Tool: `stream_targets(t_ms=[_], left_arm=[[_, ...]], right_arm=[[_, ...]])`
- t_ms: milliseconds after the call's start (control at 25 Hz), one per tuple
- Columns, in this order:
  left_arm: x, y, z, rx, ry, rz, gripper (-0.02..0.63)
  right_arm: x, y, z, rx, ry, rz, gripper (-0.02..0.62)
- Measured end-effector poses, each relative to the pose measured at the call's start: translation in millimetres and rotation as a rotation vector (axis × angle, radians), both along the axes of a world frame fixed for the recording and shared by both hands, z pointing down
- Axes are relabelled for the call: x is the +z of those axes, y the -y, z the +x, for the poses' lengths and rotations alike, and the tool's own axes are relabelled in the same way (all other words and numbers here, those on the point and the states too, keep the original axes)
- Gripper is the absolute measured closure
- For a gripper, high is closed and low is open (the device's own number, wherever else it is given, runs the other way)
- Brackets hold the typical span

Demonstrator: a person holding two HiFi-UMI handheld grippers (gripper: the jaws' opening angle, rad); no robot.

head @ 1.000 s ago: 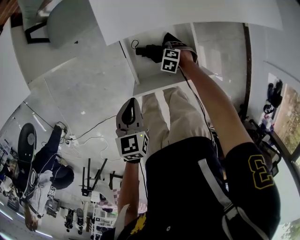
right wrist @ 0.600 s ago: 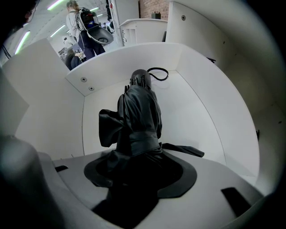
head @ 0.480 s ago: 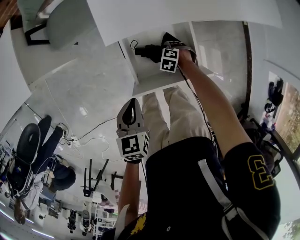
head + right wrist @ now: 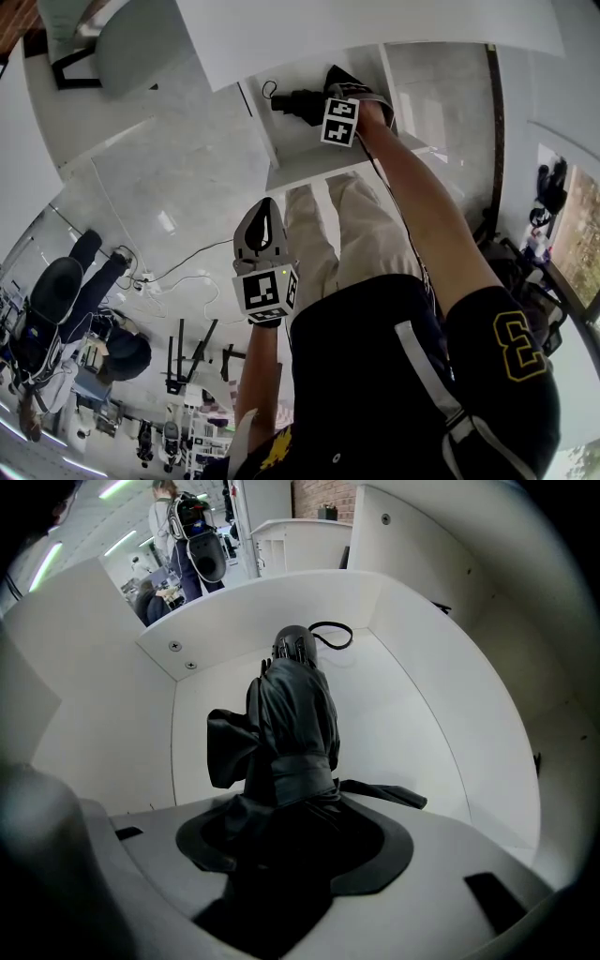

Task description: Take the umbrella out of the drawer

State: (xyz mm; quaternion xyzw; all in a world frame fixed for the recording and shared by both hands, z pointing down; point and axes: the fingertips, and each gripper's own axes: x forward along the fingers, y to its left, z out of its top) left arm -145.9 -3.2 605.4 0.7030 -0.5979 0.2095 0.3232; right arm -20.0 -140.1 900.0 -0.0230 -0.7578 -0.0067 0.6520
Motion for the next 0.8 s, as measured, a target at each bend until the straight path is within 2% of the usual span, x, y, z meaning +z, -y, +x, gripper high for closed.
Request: stream_targets(t_ms=[320, 800], left_arm=[[-8.1, 3.9, -0.9, 0.014, 0.008, 0.015, 0.588], [-24.0, 16.3, -4.3, 0.049, 0.021, 0.046, 0.588]], right_arm=[[-5.1, -0.2, 1.8, 0.010, -0.010, 0.022, 0.336], [-24.3, -5.4, 5.5, 0.117, 0.021, -0.006, 0.336]])
